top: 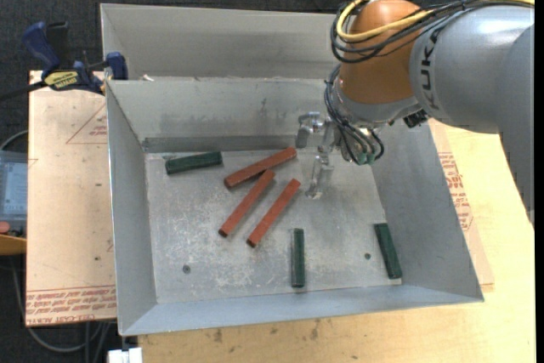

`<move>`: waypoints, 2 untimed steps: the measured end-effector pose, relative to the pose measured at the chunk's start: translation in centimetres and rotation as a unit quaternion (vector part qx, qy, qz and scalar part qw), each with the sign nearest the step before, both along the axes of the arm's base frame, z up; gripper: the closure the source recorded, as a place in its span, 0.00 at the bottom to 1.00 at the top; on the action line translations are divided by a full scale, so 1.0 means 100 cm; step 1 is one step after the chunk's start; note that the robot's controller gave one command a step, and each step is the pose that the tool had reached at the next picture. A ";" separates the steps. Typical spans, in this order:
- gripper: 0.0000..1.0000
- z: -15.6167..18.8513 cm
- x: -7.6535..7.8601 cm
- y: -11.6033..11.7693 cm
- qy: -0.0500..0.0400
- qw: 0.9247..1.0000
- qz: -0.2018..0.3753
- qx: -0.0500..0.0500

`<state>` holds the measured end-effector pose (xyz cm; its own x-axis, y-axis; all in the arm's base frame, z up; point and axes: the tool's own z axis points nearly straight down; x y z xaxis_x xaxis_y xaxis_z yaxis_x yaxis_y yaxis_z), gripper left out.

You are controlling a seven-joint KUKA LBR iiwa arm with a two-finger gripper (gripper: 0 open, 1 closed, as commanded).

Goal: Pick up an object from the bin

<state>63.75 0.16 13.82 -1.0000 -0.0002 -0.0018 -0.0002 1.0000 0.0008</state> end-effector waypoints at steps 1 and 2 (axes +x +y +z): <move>0.00 -0.067 -0.030 0.031 0.001 0.990 0.142 0.000; 1.00 -0.067 -0.029 0.031 -0.001 0.990 0.141 0.000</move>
Offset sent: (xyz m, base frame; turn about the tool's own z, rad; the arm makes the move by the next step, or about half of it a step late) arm -0.0310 0.0307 -0.0682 -0.2862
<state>60.80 3.27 7.16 -0.9600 -0.2800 -0.0044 -0.2800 0.9600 0.0006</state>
